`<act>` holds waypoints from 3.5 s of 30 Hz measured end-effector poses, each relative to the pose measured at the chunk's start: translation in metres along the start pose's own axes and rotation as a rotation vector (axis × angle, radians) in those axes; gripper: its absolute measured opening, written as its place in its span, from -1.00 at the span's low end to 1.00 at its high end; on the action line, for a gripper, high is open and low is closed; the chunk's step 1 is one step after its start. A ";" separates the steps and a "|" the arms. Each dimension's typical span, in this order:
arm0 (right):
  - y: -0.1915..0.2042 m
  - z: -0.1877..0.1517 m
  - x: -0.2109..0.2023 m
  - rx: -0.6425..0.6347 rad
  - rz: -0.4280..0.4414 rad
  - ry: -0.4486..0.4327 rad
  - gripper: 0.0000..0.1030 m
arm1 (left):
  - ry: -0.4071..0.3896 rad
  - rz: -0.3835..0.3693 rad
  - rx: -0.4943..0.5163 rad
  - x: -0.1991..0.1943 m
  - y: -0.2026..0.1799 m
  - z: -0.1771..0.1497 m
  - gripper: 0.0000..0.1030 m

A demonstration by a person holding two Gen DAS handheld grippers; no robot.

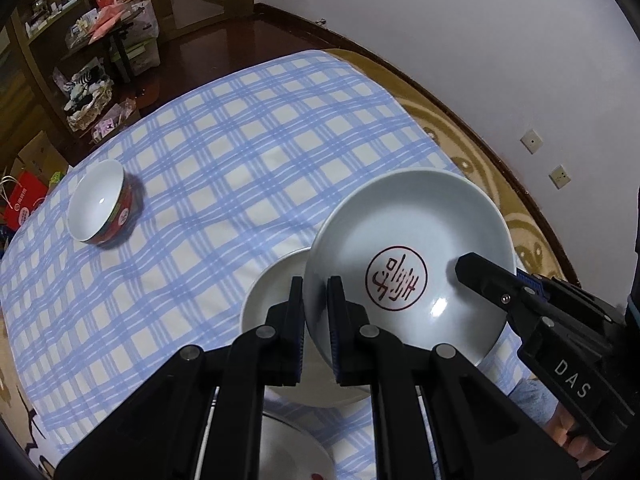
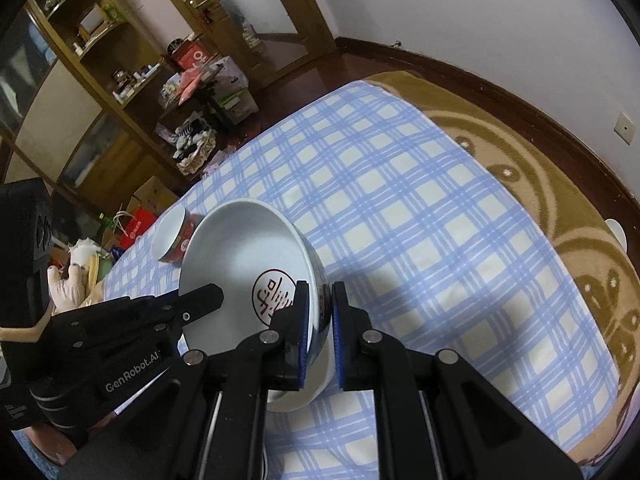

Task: Organize plates and bowls
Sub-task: 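Carry the logo bowl with both grippers and lower it into the large white bowl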

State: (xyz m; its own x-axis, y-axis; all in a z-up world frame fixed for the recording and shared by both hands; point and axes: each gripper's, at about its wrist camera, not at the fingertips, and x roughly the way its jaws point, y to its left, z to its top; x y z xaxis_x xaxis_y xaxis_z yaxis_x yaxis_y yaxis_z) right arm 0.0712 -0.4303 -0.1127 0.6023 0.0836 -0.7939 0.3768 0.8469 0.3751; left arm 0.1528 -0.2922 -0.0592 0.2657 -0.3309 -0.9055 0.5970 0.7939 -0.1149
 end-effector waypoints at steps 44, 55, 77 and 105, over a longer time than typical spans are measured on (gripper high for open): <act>0.016 -0.018 0.054 -0.078 -0.108 0.098 -0.78 | 0.089 0.013 -0.066 0.058 0.027 -0.020 -0.73; 0.017 -0.020 0.062 -0.080 -0.114 0.116 -0.78 | 0.099 0.007 -0.079 0.066 0.032 -0.019 -0.74; 0.017 -0.027 0.069 -0.073 -0.109 0.138 -0.78 | 0.113 0.037 -0.044 0.068 0.032 -0.022 -0.74; 0.015 -0.038 0.067 -0.078 -0.121 0.181 -0.78 | 0.129 0.039 -0.047 0.062 0.031 -0.036 -0.74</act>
State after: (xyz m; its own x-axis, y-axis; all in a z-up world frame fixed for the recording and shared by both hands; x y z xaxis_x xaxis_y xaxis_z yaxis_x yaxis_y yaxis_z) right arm 0.0907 -0.3921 -0.1785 0.4174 0.0654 -0.9064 0.3787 0.8942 0.2389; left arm 0.1603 -0.2697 -0.1334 0.1866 -0.2337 -0.9542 0.5510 0.8290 -0.0953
